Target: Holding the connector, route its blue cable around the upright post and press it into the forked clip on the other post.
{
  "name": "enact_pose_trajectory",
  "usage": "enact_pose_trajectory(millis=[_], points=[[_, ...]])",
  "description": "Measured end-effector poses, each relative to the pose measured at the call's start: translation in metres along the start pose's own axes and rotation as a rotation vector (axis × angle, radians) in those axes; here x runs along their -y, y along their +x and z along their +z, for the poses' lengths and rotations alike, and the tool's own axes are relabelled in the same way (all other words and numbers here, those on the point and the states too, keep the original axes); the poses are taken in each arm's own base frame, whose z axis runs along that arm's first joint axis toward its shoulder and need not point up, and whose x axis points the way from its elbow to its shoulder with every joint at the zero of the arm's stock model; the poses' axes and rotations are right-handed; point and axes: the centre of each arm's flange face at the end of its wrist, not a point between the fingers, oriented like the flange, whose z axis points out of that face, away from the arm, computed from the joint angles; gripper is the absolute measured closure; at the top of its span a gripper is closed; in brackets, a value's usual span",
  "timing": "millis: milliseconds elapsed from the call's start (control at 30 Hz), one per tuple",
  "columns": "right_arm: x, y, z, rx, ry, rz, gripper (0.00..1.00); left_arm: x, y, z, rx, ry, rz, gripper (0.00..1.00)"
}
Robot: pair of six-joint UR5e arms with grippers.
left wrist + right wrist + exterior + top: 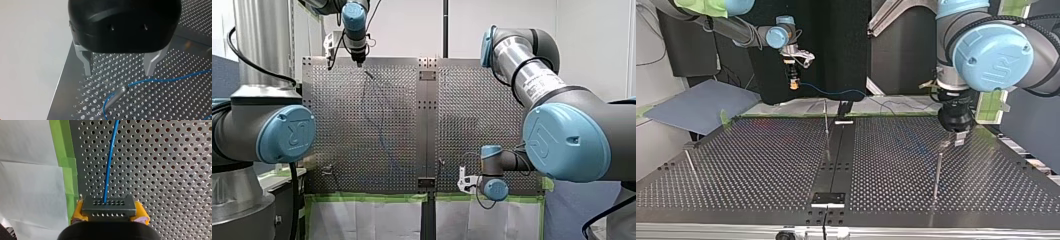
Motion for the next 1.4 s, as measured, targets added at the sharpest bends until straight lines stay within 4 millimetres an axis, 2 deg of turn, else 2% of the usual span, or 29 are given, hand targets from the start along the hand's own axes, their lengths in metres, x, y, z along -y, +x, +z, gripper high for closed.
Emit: enact_pose_trajectory(millis=[567,867,1067,1400], points=[[0.000,0.000,0.000,0.002,0.001,-0.002,1.00,0.008,-0.003,0.001,0.045,0.020,0.045,0.00],[0.001,-0.001,-0.001,0.005,0.002,0.000,1.00,0.022,-0.003,-0.002,0.086,0.060,0.124,0.00],[0.002,0.000,0.000,0.001,0.004,0.011,1.00,0.035,0.012,-0.009,0.102,0.085,0.176,0.00],[0.003,-0.001,-0.001,0.006,0.010,0.022,1.00,0.050,0.049,-0.021,0.112,0.078,0.271,0.00]])
